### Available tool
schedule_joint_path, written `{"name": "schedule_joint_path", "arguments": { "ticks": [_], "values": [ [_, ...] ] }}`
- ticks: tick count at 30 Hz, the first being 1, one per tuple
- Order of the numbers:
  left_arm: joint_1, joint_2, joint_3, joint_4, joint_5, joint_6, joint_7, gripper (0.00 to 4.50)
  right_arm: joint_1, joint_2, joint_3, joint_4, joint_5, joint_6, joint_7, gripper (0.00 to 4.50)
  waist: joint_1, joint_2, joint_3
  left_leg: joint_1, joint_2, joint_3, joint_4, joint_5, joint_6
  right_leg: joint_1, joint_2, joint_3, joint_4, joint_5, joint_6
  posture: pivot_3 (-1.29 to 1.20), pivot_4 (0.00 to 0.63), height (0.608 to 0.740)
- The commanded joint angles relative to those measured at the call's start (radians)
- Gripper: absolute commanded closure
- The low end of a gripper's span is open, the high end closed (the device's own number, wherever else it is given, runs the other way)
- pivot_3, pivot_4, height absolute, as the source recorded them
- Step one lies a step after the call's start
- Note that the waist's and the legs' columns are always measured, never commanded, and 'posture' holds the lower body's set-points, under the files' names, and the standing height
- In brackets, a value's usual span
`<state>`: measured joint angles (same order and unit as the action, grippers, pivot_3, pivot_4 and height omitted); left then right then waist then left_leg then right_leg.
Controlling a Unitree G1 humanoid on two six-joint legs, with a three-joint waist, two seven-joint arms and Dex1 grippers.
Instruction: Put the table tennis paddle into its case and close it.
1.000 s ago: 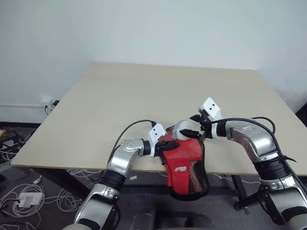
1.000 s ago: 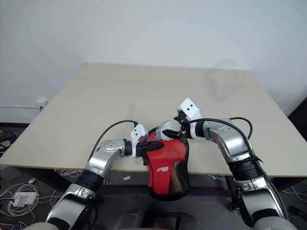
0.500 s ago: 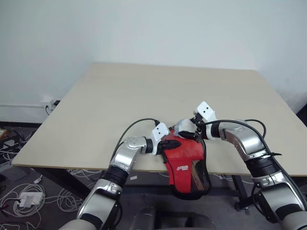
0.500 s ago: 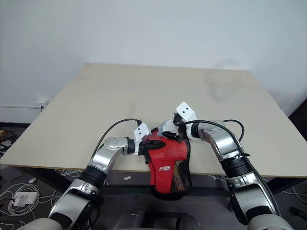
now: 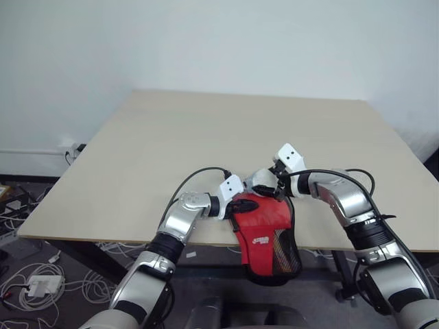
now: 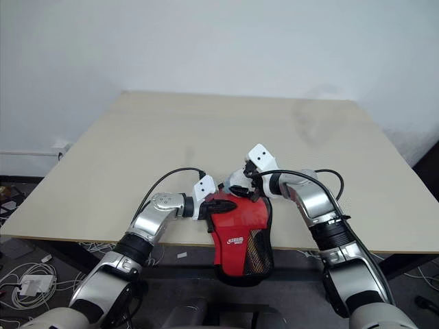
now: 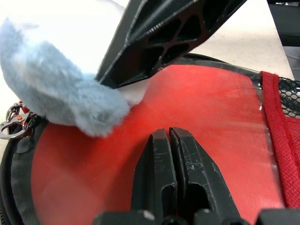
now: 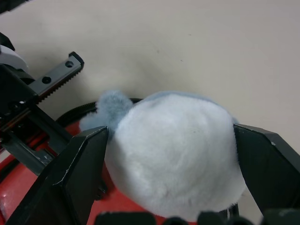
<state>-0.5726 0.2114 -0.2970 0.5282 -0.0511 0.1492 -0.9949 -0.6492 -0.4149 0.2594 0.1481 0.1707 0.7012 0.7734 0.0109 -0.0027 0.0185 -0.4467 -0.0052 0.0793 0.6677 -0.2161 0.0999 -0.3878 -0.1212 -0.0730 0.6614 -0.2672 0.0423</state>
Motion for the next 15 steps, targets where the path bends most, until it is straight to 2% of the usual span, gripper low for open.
{"name": "schedule_joint_path", "arguments": {
  "ticks": [1,3,14,15],
  "values": [
    [0.008,-0.001,-0.022,0.058,0.029,0.013,0.003,4.5,-0.032,0.005,-0.006,-0.003,-0.009,-0.018,0.006,0.18,0.0,0.0,0.0,0.0,0.0,0.0,0.0,0.0,0.0,0.0,0.0,0.0,0.0,0.0,0.0,0.0,0.0,0.707],
    [0.013,0.0,-0.022,0.064,0.028,0.011,0.0,4.5,-0.035,0.008,-0.007,-0.002,-0.013,-0.019,0.007,0.63,0.0,0.001,-0.001,0.0,0.0,0.0,0.0,0.0,0.0,0.0,0.0,0.0,0.0,0.0,0.0,0.0,0.0,0.707],
    [0.047,0.011,-0.028,0.056,0.031,0.012,-0.007,4.5,-0.071,0.015,0.012,0.024,-0.051,-0.057,0.016,4.4,-0.002,0.006,-0.005,0.0,0.0,0.0,0.0,0.0,0.0,0.0,0.0,0.0,0.0,0.0,0.0,0.0,0.0,0.707],
    [0.049,0.012,-0.029,0.056,0.032,0.012,-0.008,4.5,-0.082,0.02,0.013,0.033,-0.056,-0.063,0.009,4.4,-0.002,0.006,-0.005,0.0,0.0,0.0,0.0,0.0,0.0,0.0,0.001,0.0,0.0,0.0,0.0,0.0,0.0,0.707]
  ]
}}
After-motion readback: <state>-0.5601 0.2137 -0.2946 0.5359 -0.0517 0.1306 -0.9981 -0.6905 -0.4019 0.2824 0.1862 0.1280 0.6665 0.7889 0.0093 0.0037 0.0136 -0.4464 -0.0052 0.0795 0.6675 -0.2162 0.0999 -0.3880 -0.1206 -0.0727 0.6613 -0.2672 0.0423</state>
